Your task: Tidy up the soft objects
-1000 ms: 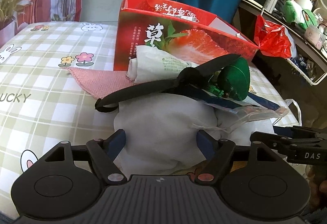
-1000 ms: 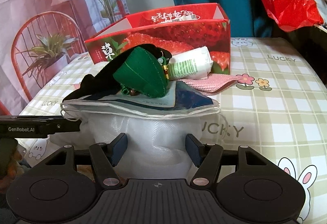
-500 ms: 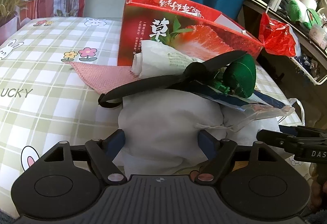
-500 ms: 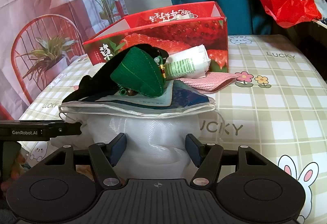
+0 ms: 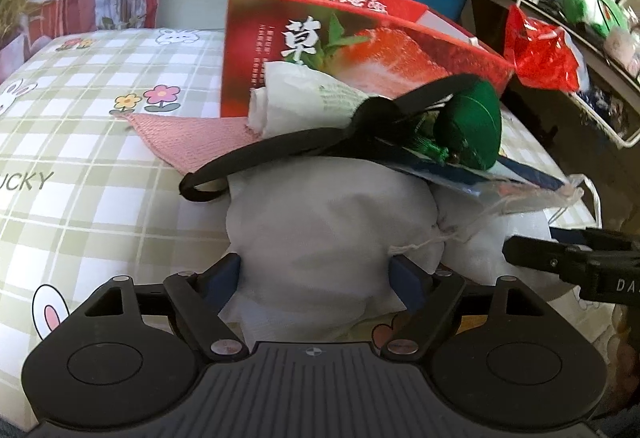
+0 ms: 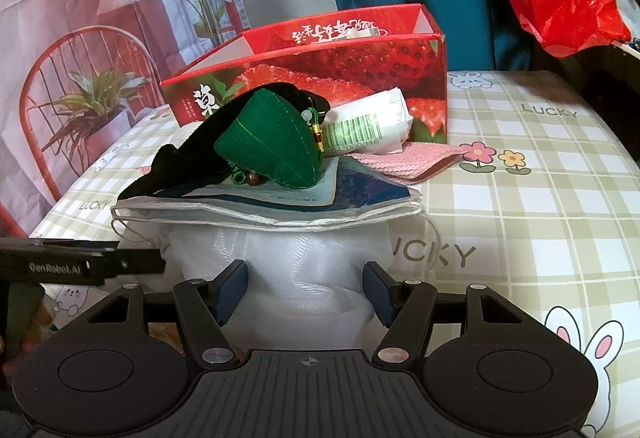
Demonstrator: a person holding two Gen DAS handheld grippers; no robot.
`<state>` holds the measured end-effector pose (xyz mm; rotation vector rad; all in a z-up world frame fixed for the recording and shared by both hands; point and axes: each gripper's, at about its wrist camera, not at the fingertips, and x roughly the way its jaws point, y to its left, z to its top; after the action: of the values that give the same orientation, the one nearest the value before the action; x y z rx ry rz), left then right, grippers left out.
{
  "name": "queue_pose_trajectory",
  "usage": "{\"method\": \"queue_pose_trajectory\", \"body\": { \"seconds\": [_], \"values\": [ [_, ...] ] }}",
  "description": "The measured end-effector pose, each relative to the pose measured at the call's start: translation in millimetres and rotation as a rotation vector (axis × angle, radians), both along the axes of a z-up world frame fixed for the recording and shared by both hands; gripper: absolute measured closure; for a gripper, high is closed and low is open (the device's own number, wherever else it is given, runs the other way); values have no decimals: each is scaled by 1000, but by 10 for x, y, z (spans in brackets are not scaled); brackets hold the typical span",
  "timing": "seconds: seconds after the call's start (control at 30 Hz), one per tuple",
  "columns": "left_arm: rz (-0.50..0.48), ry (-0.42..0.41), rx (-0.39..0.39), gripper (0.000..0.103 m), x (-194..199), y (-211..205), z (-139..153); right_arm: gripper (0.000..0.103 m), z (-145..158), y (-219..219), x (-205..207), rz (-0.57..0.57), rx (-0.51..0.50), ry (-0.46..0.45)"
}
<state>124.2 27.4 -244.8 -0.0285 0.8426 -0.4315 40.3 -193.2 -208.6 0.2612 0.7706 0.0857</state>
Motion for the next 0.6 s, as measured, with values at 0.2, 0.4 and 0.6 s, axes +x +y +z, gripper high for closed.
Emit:
{"method": "queue_pose_trajectory", "body": {
  "seconds": [0.2, 0.4, 0.6],
  "values": [
    [-14, -18, -18, 52, -31, 24, 10, 48, -17, -6, 17, 7, 18, -3],
    [-42, -71, 4, 67, -105, -36, 64, 62, -20, 29, 17, 37, 34, -13],
    [-42, -103, -15, 77, -126, -12, 120, 80, -2, 37, 5, 57, 44, -31]
  ]
}}
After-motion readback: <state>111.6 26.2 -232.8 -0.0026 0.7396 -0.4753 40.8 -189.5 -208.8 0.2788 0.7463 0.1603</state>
